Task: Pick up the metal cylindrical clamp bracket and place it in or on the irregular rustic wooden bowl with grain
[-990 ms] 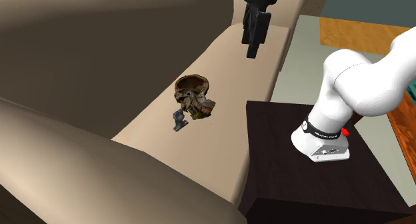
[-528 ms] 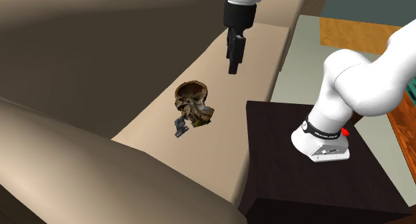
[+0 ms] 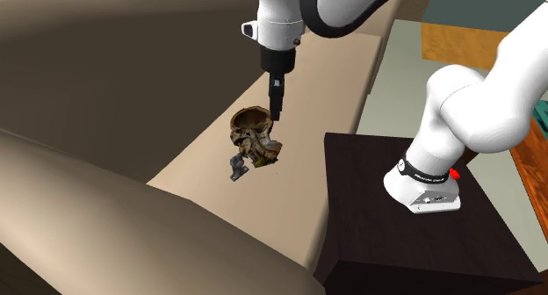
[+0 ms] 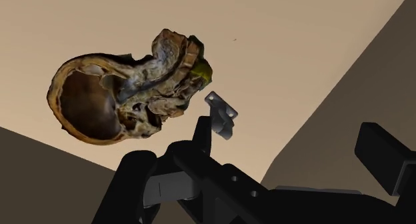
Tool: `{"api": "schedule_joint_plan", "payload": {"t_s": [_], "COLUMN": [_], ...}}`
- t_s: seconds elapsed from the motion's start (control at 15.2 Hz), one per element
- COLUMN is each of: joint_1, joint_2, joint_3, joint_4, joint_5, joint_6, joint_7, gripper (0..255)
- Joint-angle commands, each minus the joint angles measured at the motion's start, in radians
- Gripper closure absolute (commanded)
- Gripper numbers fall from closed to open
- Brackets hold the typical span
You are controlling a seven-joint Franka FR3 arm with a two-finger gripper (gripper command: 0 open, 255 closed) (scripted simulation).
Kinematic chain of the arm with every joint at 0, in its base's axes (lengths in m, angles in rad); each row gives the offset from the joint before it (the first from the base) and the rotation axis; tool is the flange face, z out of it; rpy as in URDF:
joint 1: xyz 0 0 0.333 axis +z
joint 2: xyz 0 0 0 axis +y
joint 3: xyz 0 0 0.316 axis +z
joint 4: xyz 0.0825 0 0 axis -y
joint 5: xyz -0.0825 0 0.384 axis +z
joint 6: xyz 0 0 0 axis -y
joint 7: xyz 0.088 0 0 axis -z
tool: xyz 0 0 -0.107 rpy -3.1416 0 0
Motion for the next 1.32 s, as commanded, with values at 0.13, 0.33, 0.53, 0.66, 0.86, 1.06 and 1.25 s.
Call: {"api": "schedule_joint_plan", "payload": {"t_s": [0.13,0.33,0.53,0.66,0.86,1.06,1.25], "joint_1": [-0.004,-0.007,-0.011,-0.013,-0.016,-0.018,-0.018], "joint_2": [0.144,0.26,0.378,0.457,0.576,0.656,0.687], "joint_3": [-0.002,-0.005,-0.008,-0.01,-0.013,-0.016,-0.016], "joint_4": [0.027,0.068,0.121,0.162,0.233,0.288,0.285], "joint_5": [-0.009,-0.016,-0.023,-0.028,-0.035,-0.039,-0.038], "joint_6": [0.113,0.184,0.246,0.281,0.324,0.347,0.381], "joint_7": [-0.006,-0.011,-0.015,-0.017,-0.02,-0.021,-0.022], "gripper": [0,0,0,0,0,0,0]}}
